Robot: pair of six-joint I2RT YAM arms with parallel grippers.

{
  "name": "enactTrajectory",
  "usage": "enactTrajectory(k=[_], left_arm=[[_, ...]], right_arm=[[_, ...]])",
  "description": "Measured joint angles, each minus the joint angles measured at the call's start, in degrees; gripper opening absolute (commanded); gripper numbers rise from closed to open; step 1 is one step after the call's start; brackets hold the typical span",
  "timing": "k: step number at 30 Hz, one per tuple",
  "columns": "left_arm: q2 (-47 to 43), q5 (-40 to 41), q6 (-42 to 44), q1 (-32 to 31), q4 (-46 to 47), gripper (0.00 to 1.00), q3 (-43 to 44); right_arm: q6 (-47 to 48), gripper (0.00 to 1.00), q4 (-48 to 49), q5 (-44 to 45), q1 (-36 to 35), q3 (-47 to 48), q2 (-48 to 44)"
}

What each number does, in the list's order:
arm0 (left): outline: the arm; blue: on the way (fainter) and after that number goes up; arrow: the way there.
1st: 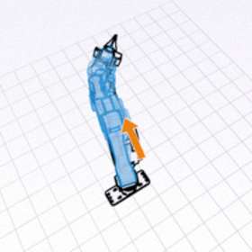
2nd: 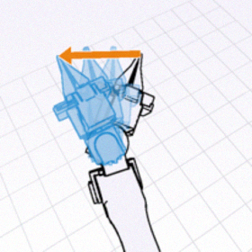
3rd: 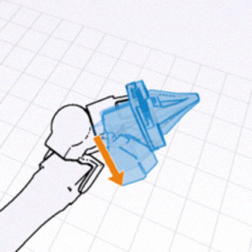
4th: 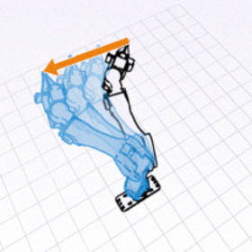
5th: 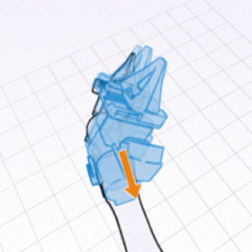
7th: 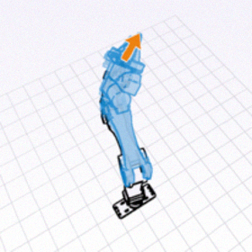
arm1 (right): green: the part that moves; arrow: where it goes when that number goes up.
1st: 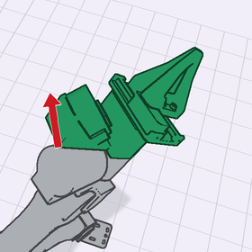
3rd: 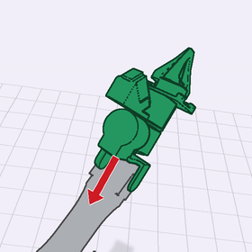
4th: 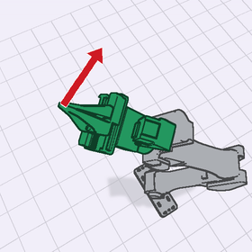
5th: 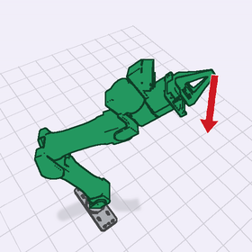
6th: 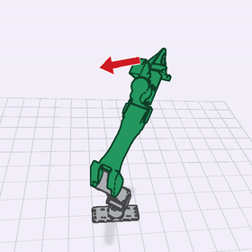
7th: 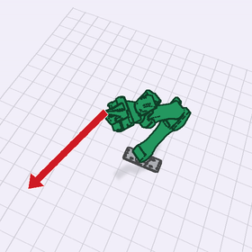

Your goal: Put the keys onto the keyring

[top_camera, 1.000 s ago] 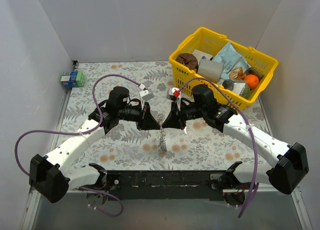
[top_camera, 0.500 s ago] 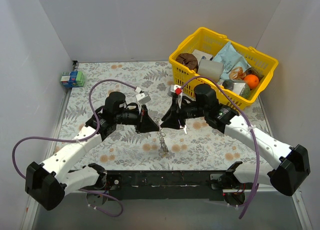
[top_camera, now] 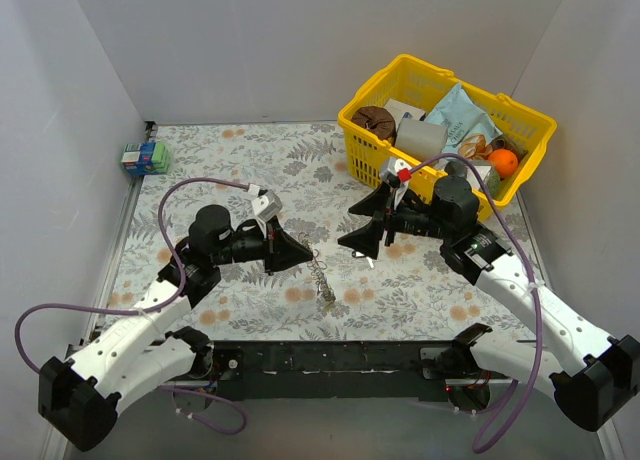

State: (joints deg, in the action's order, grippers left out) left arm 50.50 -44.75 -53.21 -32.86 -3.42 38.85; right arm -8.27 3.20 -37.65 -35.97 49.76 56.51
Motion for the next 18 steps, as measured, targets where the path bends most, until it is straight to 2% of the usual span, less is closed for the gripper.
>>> enactTrajectory(k=[8, 18], left_arm=[[-5.5, 1.0, 0.6, 0.0, 7.0, 0.0, -3.6], [-14.3, -4.0, 11.8, 0.0, 9.4, 0.0, -5.6]], right_arm=[[-1.4, 0.98, 1.9, 0.0, 0.8, -2.7, -0.7], [-1.4, 0.98, 1.3, 0.2, 1.5, -5.9, -3.1]])
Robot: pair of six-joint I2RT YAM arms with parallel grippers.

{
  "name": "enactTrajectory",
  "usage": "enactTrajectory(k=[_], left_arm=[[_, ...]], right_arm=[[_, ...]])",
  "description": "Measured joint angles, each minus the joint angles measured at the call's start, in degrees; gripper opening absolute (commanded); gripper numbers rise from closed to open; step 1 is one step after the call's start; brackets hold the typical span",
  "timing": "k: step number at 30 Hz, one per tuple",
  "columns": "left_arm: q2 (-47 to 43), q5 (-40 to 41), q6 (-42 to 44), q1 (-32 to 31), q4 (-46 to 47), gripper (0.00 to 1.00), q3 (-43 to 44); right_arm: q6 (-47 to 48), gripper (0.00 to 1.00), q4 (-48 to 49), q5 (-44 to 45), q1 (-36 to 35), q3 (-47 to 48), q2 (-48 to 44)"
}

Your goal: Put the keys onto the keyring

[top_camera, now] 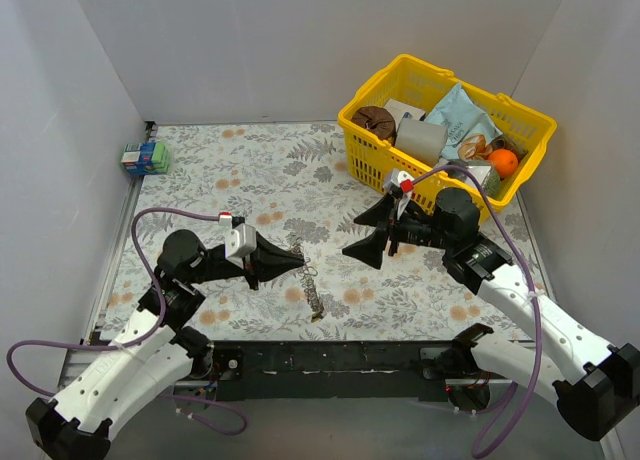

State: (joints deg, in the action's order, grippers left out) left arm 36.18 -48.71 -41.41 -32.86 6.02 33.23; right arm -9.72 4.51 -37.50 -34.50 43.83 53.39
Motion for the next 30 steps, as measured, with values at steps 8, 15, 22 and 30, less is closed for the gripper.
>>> enactTrajectory(k=[8, 15, 22, 30], left_arm=[[-1.2, -2.8, 5.7, 0.0, -0.9, 0.0, -0.2], [-1.0, -3.5, 7.1, 0.0, -1.8, 0.0, -0.2], [0.9, -4.8, 7.1, 0.0, -2.2, 0.0, -0.2], [2.7, -4.3, 4.9, 0.0, -2.8, 0.0, 1.0]], right_arm=[[0.7, 0.98, -0.3, -0.1, 0.0, -0.6, 0.0], [1.0, 0.98, -0.7, -0.3, 0.1, -0.6, 0.5], [1.7, 0.98, -1.8, -0.4, 0.3, -0.6, 0.5], [2.4, 0.97, -3.2, -0.4, 0.3, -0.6, 0.5]])
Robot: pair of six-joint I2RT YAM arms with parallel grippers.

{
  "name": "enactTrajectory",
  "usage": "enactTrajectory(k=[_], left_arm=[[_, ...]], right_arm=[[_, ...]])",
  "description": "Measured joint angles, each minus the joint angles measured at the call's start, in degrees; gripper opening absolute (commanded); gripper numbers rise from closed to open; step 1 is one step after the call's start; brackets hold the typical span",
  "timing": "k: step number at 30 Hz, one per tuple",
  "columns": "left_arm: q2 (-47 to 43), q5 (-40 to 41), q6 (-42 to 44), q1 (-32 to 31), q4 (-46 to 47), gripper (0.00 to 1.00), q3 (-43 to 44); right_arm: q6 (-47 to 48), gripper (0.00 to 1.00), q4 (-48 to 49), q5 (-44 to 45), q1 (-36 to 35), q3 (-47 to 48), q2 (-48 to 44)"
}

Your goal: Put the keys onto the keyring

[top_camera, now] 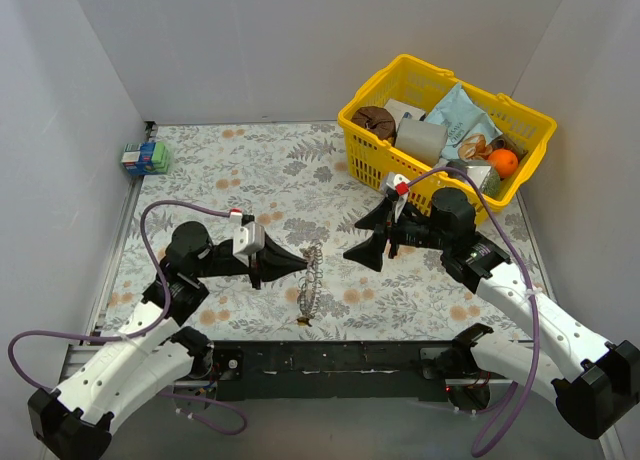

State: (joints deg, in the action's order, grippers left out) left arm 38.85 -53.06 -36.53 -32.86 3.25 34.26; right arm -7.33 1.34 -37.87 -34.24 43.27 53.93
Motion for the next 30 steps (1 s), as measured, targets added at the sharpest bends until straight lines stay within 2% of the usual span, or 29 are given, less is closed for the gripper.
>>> enactTrajectory(k=[16, 30], left_arm=[[9.7, 0.6, -12.4, 0.0, 0.0, 0.0, 5.1], [8.9, 0.1, -12.0, 0.0, -1.5, 0.0, 5.1]], right_arm=[[0.0, 0.96, -0.1, 0.0, 0.0, 0.0, 0.1], [-0.1, 0.95, -1.7, 3.0, 0.0, 0.0, 2.0]])
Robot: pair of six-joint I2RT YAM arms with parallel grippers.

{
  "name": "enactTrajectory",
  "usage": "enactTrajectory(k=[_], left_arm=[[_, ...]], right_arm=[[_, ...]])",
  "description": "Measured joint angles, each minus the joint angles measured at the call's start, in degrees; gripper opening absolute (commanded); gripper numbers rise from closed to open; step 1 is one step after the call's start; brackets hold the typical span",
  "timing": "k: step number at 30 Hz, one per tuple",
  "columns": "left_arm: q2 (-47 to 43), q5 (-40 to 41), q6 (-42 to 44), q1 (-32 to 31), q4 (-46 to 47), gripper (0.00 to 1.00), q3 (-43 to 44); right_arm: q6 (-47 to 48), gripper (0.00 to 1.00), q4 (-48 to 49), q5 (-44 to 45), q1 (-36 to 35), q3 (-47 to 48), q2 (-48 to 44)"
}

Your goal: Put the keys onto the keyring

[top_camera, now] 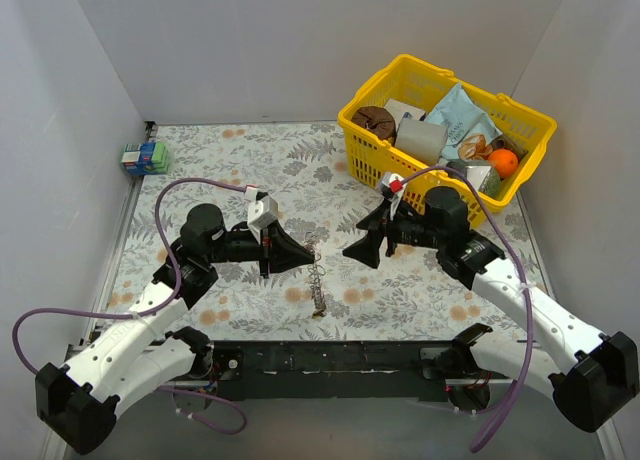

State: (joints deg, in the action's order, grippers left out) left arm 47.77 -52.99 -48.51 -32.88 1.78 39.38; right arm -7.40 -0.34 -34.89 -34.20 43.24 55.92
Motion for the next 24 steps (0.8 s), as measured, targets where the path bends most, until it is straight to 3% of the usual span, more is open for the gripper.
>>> enactTrajectory(k=[16, 24], left_arm=[[0.6, -0.5, 1.8, 0.0, 0.5, 0.0, -2.7], [2.9, 0.2, -1.4, 0.0, 4.3, 0.0, -6.2]], right_arm=[[-2.0, 0.93, -5.7, 15.1, 0.8, 0.1, 6.4], [-3.8, 0.92, -4.6, 17.4, 3.9, -0.3, 8.0]])
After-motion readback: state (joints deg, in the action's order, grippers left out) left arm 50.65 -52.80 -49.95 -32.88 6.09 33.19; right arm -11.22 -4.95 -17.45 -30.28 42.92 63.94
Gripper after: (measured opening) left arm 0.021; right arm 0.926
